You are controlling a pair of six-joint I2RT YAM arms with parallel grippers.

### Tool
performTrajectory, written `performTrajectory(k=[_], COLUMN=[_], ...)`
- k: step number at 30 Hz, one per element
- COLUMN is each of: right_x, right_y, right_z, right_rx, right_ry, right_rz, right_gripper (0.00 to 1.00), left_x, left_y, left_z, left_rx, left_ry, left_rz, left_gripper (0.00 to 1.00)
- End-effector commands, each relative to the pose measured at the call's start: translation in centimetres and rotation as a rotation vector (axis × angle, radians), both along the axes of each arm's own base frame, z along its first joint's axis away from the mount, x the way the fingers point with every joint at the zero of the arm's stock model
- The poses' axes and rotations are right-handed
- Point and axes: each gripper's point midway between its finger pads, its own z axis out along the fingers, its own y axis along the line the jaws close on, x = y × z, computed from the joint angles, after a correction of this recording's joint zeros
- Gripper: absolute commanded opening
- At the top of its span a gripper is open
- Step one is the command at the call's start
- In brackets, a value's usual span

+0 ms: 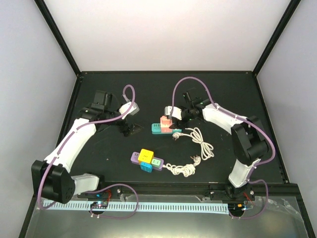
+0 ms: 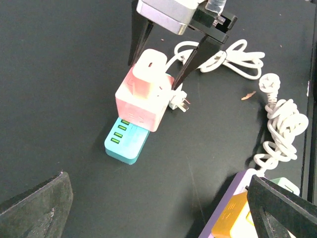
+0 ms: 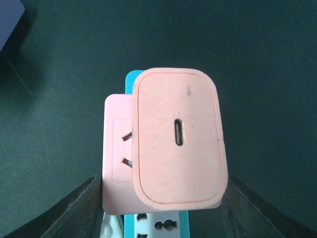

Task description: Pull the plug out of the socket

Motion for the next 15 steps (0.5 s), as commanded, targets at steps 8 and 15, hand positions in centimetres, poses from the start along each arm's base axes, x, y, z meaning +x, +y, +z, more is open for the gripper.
performTrajectory(k=[8,15], right_x=[-2.2,-2.8], right_y=[2.0,3.3], right_z=[0.5,2.6], right_rx=[0.030,0.222], right_ry=[0.107,0.105], right_rz=[-0.024,-0.065], right_gripper=[0.59,0.79], left_x=[0.3,0.7], left_y=[-2.0,-4.1], left_z=[0.3,-0.7], left_rx=[-0.018,-0.005], left_ry=[-0.070,-0.058], left_rz=[-0.102,-0.175], left_gripper=[0.97,0.94])
